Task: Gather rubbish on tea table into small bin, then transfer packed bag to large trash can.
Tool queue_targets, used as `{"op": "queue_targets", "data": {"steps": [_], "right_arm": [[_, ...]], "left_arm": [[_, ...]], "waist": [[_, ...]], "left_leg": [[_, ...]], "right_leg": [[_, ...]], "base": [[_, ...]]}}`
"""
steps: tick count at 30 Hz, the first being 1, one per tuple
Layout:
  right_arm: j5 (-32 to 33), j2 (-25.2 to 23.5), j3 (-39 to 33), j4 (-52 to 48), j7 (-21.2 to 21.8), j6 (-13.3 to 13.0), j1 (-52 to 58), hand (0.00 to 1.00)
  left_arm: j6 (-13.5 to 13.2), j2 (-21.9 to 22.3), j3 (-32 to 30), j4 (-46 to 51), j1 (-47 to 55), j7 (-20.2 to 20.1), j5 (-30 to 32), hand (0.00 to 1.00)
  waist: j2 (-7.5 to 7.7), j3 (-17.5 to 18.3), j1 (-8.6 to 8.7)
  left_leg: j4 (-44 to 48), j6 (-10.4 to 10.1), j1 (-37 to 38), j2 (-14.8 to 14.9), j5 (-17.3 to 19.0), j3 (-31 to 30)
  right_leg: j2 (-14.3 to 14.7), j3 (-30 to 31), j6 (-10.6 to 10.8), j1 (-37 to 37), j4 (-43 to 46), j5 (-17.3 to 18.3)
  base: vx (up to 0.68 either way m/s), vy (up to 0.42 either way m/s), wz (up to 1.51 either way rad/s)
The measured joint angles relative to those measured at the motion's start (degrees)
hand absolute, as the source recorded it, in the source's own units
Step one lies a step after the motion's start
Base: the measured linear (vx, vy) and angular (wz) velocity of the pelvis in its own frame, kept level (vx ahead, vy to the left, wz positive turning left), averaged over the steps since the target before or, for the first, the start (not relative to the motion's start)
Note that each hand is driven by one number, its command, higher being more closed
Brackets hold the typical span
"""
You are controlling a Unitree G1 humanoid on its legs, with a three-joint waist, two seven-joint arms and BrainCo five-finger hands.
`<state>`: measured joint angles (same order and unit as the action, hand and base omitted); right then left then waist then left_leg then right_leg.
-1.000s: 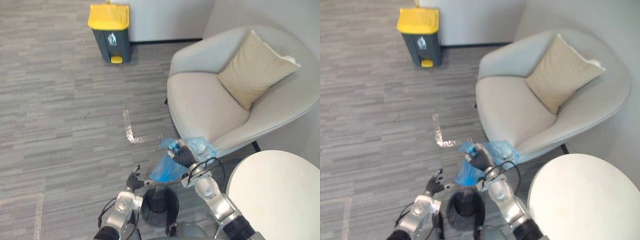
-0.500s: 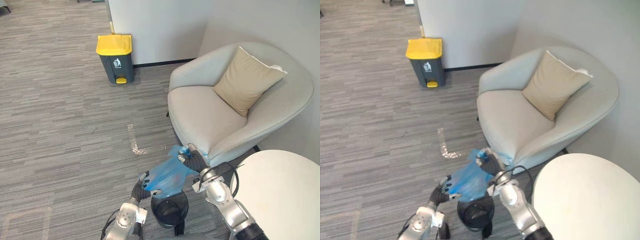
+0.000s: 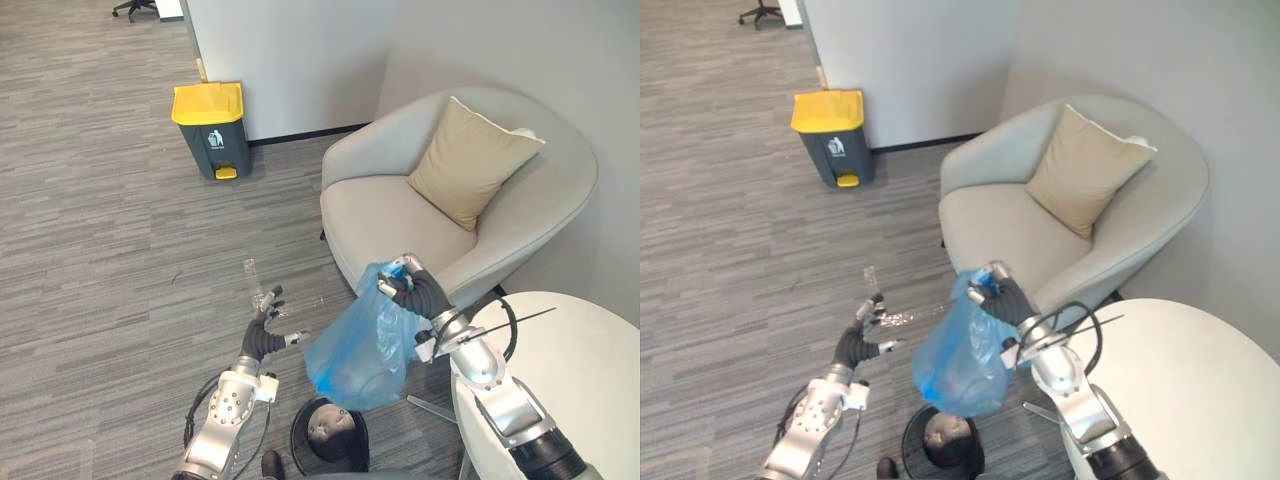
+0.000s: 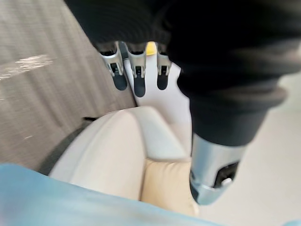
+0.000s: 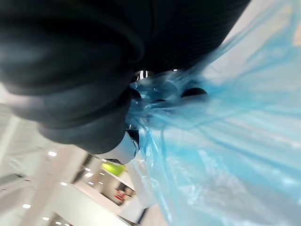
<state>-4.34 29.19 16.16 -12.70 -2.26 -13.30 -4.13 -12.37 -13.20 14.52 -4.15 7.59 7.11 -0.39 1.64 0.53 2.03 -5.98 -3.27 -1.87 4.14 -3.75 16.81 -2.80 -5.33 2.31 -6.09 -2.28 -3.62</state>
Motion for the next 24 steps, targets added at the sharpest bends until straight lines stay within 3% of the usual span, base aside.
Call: {"op": "queue_targets", "data": {"steps": [9,15,24], "right_arm": [[2.0,2.6,-0.3,0.0,0.2,-0.3,-1.5,1.00],[2.1,3.1,-0.2,0.0,0.1,-0.6,-5.6,1.00],[2.1,5.0,3.3,0.3,0.3,-0.9,-12.0,1.00]], "left_arm": [[-1.2,-2.0,0.4,4.2,-1.5,-1.2,-1.9,0.00],[-1.4,-5.9,2.9,4.2,-8.7,-1.4,0.9,0.00],[-2.2,-9.1,7.5,4.0,-14.2,-5.5,1.4,0.00]], "waist": [[-0.25,1.4,0.53],[-0.38,2.5,0.69],[-0.40,2.7,1.14]], "left_leg": [[-0.2,-0.1,0.3,-0.2,0.1,0.6],[0.0,-0.1,0.4,-0.3,0.0,0.6],[-0.3,0.0,0.4,-0.5,-0.1,0.6]], "right_leg": [[0.0,0.7,0.1,0.0,-0.1,-0.1],[0.0,0.7,0.0,0.1,-0.1,-0.3],[-0.1,0.8,0.1,0.0,-0.1,-0.4]], "base": [[0.00,-0.003,-0.02],[0.00,0.000,0.00],[0.00,0.000,0.00]]}}
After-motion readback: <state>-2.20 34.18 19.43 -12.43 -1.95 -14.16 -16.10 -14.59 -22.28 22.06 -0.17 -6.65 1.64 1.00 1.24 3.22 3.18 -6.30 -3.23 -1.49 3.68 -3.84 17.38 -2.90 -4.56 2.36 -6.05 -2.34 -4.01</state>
